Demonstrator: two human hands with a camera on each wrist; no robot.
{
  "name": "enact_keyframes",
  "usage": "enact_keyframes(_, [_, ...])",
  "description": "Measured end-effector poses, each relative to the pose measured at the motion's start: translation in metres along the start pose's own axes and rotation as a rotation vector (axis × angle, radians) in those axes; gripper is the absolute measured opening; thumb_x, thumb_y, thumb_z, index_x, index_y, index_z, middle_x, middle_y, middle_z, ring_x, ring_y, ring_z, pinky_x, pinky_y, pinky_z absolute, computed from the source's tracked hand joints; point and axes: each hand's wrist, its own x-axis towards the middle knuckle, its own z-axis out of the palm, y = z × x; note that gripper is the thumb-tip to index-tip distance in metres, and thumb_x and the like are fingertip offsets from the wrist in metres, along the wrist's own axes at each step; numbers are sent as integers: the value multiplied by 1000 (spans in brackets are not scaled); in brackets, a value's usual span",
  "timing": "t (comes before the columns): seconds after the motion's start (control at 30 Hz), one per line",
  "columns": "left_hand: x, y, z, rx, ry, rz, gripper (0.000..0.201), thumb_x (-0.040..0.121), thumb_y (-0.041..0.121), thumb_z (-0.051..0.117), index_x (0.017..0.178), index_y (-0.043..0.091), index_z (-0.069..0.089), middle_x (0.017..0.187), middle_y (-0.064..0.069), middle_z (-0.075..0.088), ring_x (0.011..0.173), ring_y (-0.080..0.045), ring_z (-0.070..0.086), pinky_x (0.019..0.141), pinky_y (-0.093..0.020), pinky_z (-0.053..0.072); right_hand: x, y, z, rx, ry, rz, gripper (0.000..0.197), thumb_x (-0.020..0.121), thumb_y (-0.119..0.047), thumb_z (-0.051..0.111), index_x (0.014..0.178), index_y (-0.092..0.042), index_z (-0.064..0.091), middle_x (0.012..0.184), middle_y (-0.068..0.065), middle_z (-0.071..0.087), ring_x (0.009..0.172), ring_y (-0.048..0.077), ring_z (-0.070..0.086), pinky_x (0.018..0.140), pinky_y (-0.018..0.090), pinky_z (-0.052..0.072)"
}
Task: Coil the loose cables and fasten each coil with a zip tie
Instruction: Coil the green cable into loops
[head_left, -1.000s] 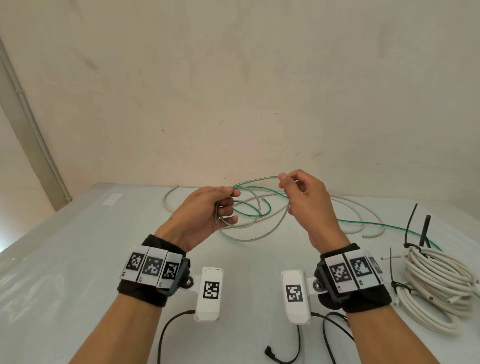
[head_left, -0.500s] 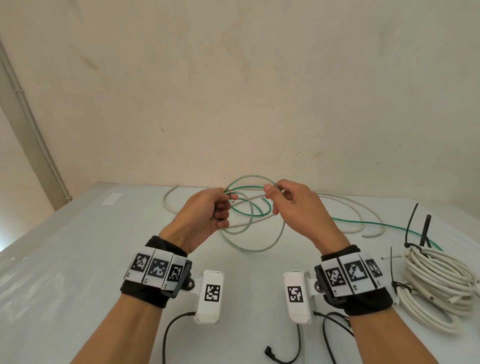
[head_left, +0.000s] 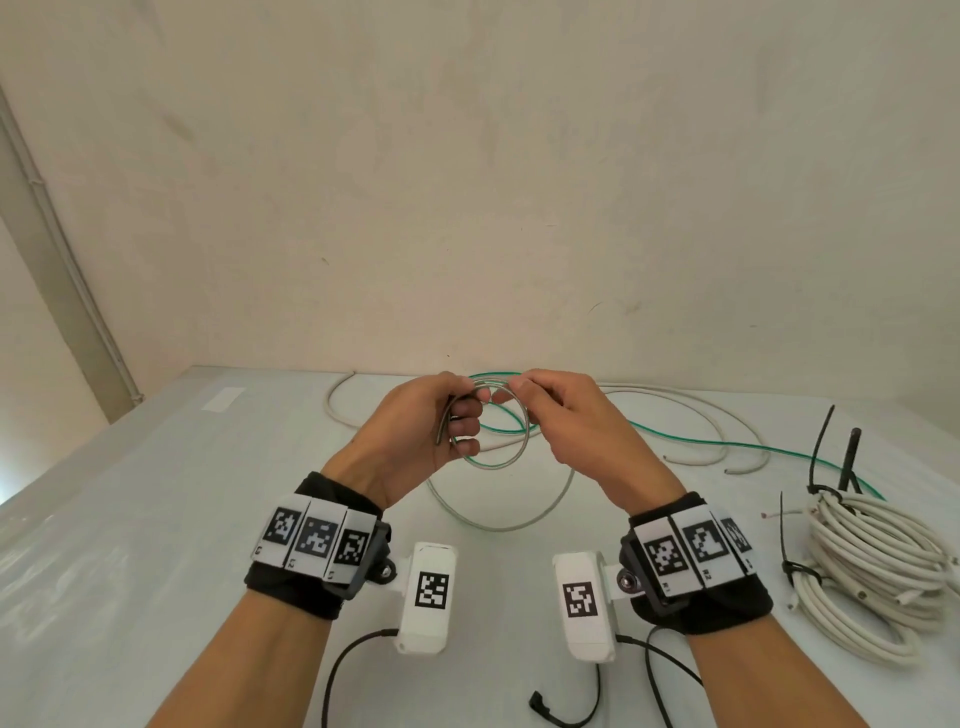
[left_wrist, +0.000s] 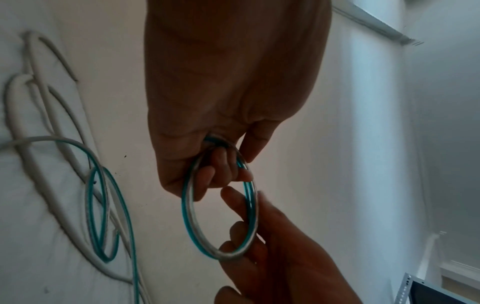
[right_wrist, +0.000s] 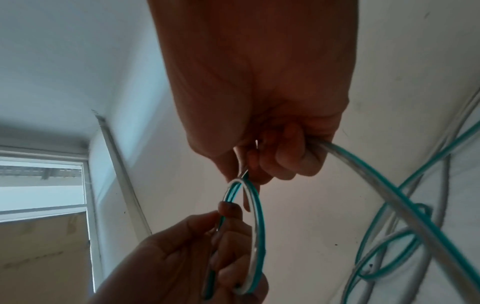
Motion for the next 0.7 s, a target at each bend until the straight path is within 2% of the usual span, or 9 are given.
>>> enact_keyframes(0.07, [0,-1,0,-1,12,4,20,103,12,42,92,4,56,69,0,35,59,-15,29,58,-29,30,-2,-4,0,39,-31,27,34,103,-45,56,92,-22,79,70,1,39,57,9,30,54,25,26])
enact_keyframes(0.2, [2,-2,4,31,33,-2,11,101,12,45,94,7,52,69,0,32,59,-15,27,57,-29,34,-4,-5,1,50,30,48,32,102,-41,59,85,-22,79,56,-14,39,52,5,31,55,24,27])
enact_keyframes(0.27, [2,-4,5,58,21,29,10,101,10,47,97,5,55,70,0,31,59,-15,27,57,-29,37,-4,-5,1,33,77,63,34,100,-43,60,79,-23,78,62,-6,44,59,9,37,61,30,30])
enact_keyframes(0.37, [4,-10,1,203,6,123,30,109,13,44,111,-7,67,71,2,36,60,-12,38,64,-30,50,-4,-5,1,9,116,91,37,100,-44,60,76,-22,76,64,-4,46,60,8,39,63,31,32])
enact_keyframes(0.43, [5,-12,-2,338,15,189,34,112,17,42,119,-4,68,74,0,41,65,-11,46,73,-30,59,-4,-6,0,-4,114,107,38,100,-44,59,76,-21,76,61,-7,44,56,7,38,61,30,33])
enact_keyframes(0.5, [8,-13,-3,429,34,245,33,112,18,42,119,-1,68,79,-6,47,72,-14,53,77,-34,63,-4,-6,0,-28,86,118,39,101,-46,58,77,-22,77,61,-2,46,57,11,40,61,30,34])
enact_keyframes(0.6, [11,-14,-4,491,58,307,30,111,18,43,128,9,66,80,-8,55,76,-15,61,78,-39,64,-4,-4,0,-104,6,130,40,103,-48,55,81,-25,79,76,10,58,74,20,54,67,31,39])
enact_keyframes(0.67, [11,-15,-5,534,42,332,32,110,18,45,137,16,63,79,-4,59,78,-14,64,79,-39,64,-4,-3,-2,-137,-27,149,40,104,-49,52,87,-26,80,74,0,64,75,13,58,68,28,41])
enact_keyframes(0.7, [12,-15,-5,570,23,340,33,110,19,46,140,19,61,79,-2,61,79,-14,65,81,-39,64,-4,-3,-2,-128,-37,162,41,105,-49,50,90,-26,80,65,-11,63,67,3,58,64,25,40])
